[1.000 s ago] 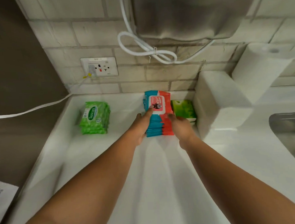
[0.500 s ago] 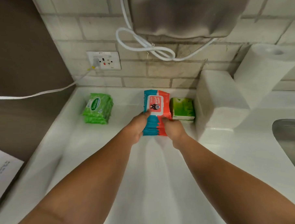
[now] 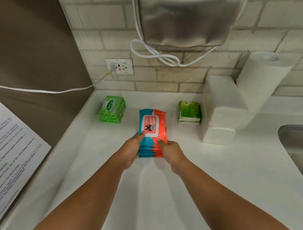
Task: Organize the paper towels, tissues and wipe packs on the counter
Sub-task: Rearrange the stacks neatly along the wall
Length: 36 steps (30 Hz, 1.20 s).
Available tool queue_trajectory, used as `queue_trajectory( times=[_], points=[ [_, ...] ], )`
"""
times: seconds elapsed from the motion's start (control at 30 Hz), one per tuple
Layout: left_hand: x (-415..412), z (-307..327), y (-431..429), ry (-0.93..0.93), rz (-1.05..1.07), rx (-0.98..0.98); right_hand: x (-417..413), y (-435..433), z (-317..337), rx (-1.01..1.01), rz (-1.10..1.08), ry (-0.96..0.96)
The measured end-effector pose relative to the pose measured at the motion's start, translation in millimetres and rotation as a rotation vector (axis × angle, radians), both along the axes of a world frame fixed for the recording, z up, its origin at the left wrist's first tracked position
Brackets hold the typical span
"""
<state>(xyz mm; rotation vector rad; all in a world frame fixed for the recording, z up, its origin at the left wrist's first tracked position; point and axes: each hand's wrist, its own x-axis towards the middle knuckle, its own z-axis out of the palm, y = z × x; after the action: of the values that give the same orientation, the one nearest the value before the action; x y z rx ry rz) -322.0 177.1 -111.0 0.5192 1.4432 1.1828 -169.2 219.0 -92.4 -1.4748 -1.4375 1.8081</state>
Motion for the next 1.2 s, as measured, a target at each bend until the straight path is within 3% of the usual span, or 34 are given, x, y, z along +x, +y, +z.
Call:
queue_trajectory(
  times=[0.37, 0.7, 0.83, 1.0, 1.2],
  points=[
    [-21.3, 5.3, -81.3, 0.053, 0.050, -0.023, -13.1, -59.9, -10.8, -0.033, 0.206, 0.053],
    [-33.0, 6.1, -112.3, 0.104, 0.050, 0.076, -31.8, -78.2, -8.8, 0.049, 0.310, 0.118],
    [-36.8, -1.1, -128.9, 0.245, -0.066, 0.167, -40.4, -78.1, -26.8, 0.106, 0.233, 0.141],
    [-50.2, -28.7, -128.4, 0.502, -0.111, 0.105, -48.7, -77.8, -36.3, 0.072, 0.200, 0.182],
    [-65.9, -20.1, -97.5, 0.300, -0.138, 0.207, -69.6, -55.5, -33.8, 0.030, 0.102, 0.169]
  ],
)
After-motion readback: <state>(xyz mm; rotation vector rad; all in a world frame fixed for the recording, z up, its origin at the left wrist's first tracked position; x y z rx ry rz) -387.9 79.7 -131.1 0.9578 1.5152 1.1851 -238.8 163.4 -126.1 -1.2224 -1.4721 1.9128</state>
